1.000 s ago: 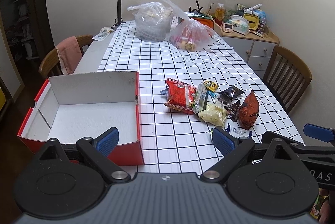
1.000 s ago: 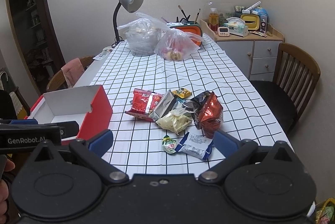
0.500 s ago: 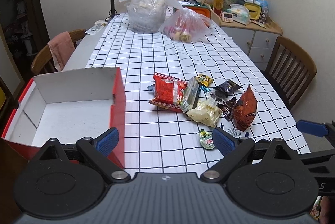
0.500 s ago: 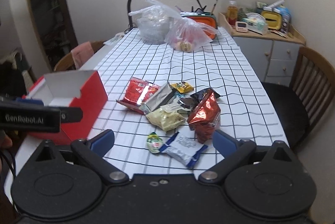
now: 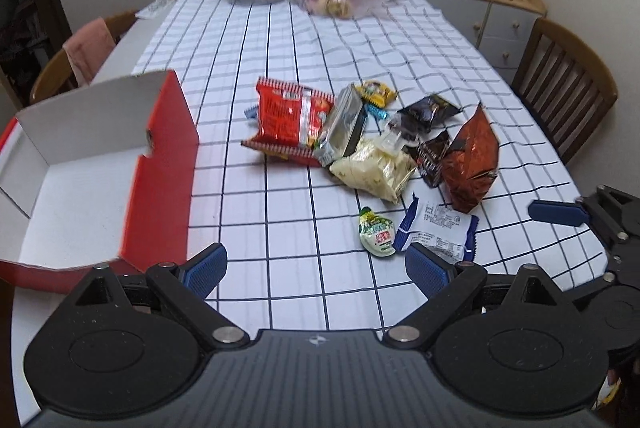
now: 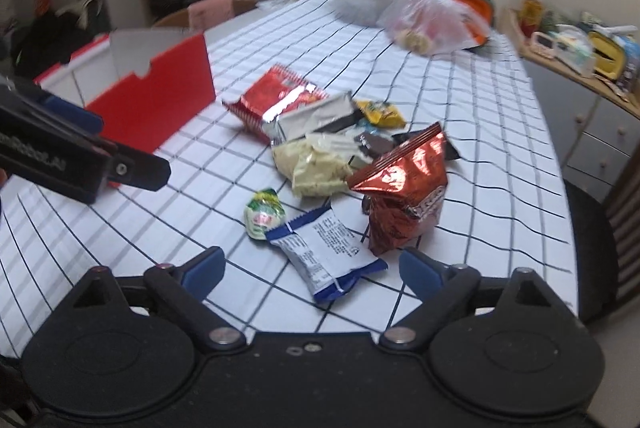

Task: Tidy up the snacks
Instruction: 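Grasp the white-and-blue biscuit packet with the right gripper while the left gripper approaches the green pouch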

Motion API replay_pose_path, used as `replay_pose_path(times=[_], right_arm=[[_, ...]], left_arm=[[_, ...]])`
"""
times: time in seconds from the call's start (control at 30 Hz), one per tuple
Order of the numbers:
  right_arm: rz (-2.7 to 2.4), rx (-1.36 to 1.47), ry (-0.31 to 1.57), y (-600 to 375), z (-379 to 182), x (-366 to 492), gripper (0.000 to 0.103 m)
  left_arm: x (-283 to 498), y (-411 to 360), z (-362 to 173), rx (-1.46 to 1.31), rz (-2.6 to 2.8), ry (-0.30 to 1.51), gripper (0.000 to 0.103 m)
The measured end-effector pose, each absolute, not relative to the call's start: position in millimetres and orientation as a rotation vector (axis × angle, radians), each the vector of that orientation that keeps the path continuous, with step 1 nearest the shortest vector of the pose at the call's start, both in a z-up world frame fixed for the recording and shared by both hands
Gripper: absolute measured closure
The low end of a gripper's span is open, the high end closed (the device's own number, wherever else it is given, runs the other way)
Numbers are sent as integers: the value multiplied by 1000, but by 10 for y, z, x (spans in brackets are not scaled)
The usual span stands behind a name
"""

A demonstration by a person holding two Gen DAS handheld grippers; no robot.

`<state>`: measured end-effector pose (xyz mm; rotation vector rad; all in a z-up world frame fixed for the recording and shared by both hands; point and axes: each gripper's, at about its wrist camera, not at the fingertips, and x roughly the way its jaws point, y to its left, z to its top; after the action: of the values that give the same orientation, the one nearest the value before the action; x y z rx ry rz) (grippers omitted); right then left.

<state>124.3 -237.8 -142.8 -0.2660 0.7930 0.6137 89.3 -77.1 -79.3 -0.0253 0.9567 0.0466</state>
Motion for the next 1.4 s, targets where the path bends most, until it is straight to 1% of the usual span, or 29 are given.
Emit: replay_pose_path(times=[0.03,0.1,0.2,0.37,0.6,0.73,0.87,0.93,1.1,1.23,1.4], right_arm=[[641,-286,800,-2357,-1475,1295,16],[677,-339,801,-2297,-1564,1383,17],[722,-410,797,-2211,-1692,1500,22],[770,-458,831,-2171,-1847,1675,30],[812,-467,848,-2204,-1942,1808,32],[818,-422,867,-2242,-1940,1842,40],[799,-405,859,-2291,-1929,1812,51],[780,-382,865,-2334,-1917,1788,55],[734,-343,880,-2475,-1900,1655,56],[684,-330,889,-2591,-1888,1572,56],[657,-311,898,-2671,-1859,1539,57]], left_arm=[[919,-778,-819,-27,54,965,7],[953,-784,-852,-32,66,978,7],[981,-807,-878,-27,77,986,7],[1062,-834,-910,-29,91,994,7],[1238,-861,-1057,-63,81,1033,7],[1365,-903,-1170,-77,73,1057,7],[1484,-919,-1270,-90,79,1080,7],[1530,-939,-1323,-84,80,1085,7],[1613,-1061,-1474,-41,63,1109,7],[1670,-1151,-1606,7,60,1123,15],[1698,-1285,-1700,84,51,1113,16]])
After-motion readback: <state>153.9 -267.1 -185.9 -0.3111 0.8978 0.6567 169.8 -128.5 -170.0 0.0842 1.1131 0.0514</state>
